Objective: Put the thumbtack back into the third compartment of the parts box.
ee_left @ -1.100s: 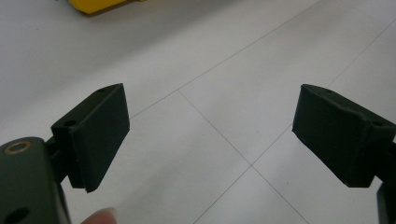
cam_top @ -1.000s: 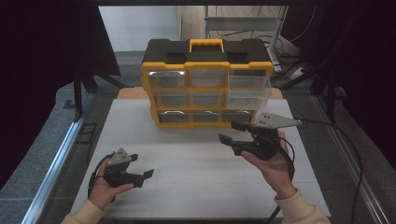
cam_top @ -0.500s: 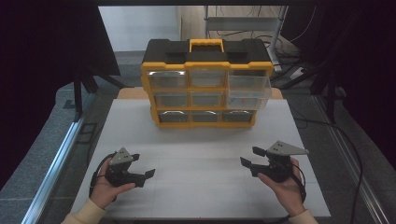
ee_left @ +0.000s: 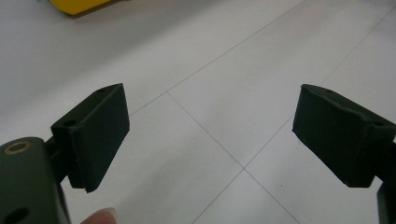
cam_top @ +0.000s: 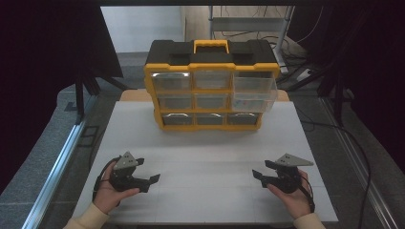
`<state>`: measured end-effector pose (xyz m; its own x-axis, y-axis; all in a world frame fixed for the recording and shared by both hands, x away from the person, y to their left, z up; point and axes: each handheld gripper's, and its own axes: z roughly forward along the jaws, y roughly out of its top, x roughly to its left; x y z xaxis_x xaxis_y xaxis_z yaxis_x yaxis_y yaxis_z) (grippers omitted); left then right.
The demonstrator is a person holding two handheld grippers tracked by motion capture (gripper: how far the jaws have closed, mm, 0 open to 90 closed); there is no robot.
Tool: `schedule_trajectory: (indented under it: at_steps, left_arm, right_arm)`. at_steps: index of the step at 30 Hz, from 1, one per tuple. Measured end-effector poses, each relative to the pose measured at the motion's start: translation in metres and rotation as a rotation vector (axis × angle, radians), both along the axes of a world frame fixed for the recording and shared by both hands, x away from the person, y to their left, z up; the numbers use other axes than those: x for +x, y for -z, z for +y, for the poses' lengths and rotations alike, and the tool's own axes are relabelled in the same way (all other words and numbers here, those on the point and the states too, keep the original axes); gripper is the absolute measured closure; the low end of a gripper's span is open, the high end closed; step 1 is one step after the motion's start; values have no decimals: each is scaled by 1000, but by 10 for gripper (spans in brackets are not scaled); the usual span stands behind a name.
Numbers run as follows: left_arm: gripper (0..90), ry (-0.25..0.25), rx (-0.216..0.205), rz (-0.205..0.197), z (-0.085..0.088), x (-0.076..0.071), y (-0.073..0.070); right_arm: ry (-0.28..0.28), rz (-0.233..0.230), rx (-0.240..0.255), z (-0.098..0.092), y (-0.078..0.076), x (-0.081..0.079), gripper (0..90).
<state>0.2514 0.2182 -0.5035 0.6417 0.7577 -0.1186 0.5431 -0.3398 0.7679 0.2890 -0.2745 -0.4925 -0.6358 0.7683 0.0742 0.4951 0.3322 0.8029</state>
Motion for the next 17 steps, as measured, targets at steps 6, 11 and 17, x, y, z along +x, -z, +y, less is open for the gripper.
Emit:
schedule_trajectory:
  at_steps: [6,11,17]
  left_arm:
    - [113,2,4,0,-1,0,0]
    - [113,1,6,1,-1,1,1]
    - [113,0,8,1,-1,1,1]
  right_arm:
    - [-14,-27,15,1,-3,-2,342]
    - [-24,-35,19,0,-4,-1,341]
    - [-28,-36,23,0,-4,-1,339]
